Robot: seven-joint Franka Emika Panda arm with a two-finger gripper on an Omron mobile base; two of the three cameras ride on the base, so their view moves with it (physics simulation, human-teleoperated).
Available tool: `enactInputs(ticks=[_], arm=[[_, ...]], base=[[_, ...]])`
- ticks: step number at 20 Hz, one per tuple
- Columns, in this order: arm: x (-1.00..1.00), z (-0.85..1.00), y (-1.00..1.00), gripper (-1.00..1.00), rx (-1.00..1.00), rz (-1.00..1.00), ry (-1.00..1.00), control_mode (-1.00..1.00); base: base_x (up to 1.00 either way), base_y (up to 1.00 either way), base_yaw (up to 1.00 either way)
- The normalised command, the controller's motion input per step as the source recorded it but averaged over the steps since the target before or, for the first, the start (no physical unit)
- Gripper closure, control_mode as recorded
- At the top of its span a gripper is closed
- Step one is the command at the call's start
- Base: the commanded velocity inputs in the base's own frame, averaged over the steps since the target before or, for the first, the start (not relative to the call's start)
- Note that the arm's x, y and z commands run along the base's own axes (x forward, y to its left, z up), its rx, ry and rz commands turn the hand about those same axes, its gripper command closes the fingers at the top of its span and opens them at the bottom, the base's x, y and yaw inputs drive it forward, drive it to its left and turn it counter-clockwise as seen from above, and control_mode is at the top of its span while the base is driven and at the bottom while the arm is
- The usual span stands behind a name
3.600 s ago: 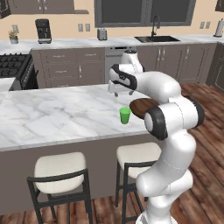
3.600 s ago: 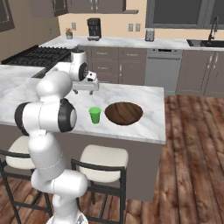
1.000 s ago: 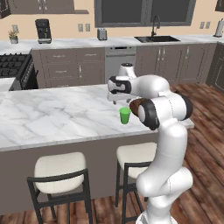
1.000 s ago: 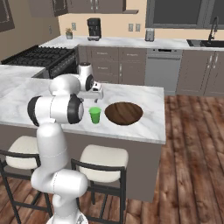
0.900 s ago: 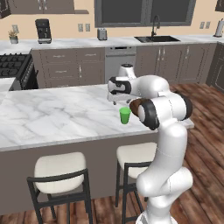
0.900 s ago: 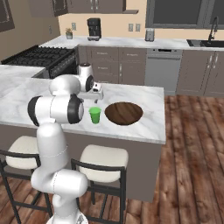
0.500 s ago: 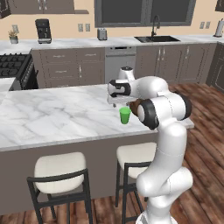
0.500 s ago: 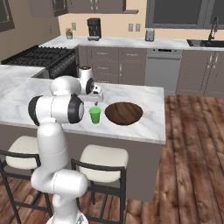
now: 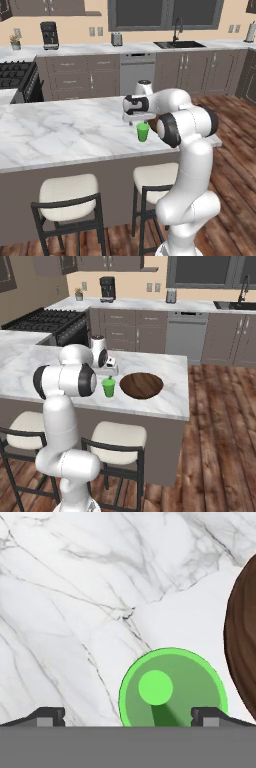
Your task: Place the cup inside the bowl on the dining table and move the bowl to any counter.
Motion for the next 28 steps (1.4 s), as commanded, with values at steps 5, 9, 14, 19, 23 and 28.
enactInputs(ticks=[5,9,14,19,23,28], arm=[[0.0,-0.13,0.0,-1.0,0.0,0.0,0.0,-1.0],[0.0,-0.12,0.0,-1.0,0.0,0.0,0.0,-1.0],[0.03,-0.08,0.01,-1.0,0.0,0.0,0.0,-1.0],[0.07,-0.04,0.0,-1.0,0.0,0.0,0.0,-1.0],[0.03,-0.04,0.01,-1.0,0.0,0.0,0.0,-1.0],[0.0,-0.01,0.05,-1.0,0.0,0.0,0.0,-1.0]], base=[[0.0,0.0,0.0],[0.0,0.0,0.0],[0.0,0.0,0.0],[0.0,0.0,0.0],[0.0,0.0,0.0],[0.0,0.0,0.0]])
